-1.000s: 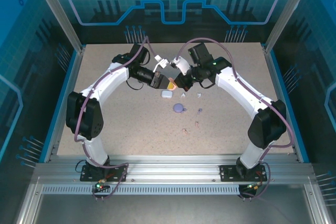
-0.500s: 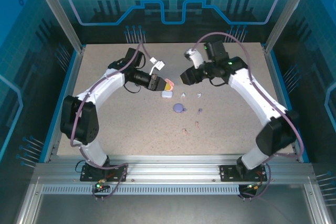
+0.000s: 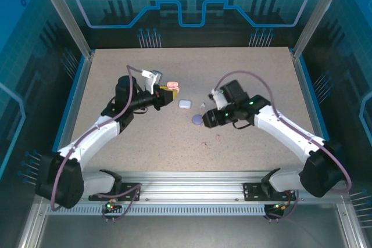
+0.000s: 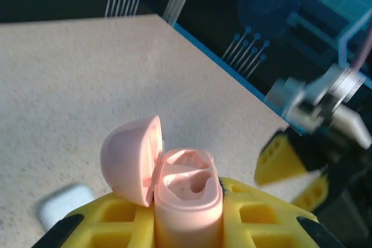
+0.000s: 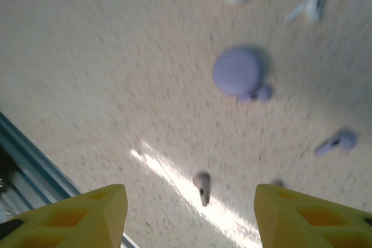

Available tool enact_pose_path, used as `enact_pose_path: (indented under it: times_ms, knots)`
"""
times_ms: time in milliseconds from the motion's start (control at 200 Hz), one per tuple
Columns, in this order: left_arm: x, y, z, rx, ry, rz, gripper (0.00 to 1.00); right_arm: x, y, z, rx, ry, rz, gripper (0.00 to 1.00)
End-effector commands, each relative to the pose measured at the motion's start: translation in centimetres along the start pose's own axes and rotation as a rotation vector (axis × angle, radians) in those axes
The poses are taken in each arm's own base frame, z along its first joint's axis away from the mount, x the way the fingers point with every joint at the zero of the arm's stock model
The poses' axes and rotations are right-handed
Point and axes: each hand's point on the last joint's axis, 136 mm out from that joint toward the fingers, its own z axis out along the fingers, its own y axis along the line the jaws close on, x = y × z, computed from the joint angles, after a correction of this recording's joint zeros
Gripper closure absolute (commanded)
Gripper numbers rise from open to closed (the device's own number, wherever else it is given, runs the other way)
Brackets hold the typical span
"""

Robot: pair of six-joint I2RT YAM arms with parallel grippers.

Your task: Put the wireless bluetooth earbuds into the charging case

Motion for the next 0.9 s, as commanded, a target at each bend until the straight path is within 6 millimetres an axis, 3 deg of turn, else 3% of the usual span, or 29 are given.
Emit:
enact_pose_path:
  times_ms: [0,115,355,580,890]
  knots:
    - [-4.4,-2.2,-1.0,-0.05,-0.229,0.201,1.0,1.9,-1.0,2.4,0.127,0.047,0.04,0.41]
    - [-5.0,-3.9,-1.5,-0.075,-0.333,0.325,1.0,4.1,-1.3,5.0,0.193,0.144,0.031,0.43]
    - [-7.9,-3.9,-3.6,-0.17,-0.483,0.339,1.0,6.0,-1.4,8.2,0.286,0.255,-0.022,0.47]
    - [-9.8,-4.4,-5.1,-0.199,-0.556,0.331,1.0,6.6,-1.0,9.5,0.311,0.298,-0.056,0.52]
    - [-10.7,-5.0,-5.5,-0.188,-0.569,0.331,1.0,7.2,-0.8,10.6,0.302,0.327,-0.061,0.57]
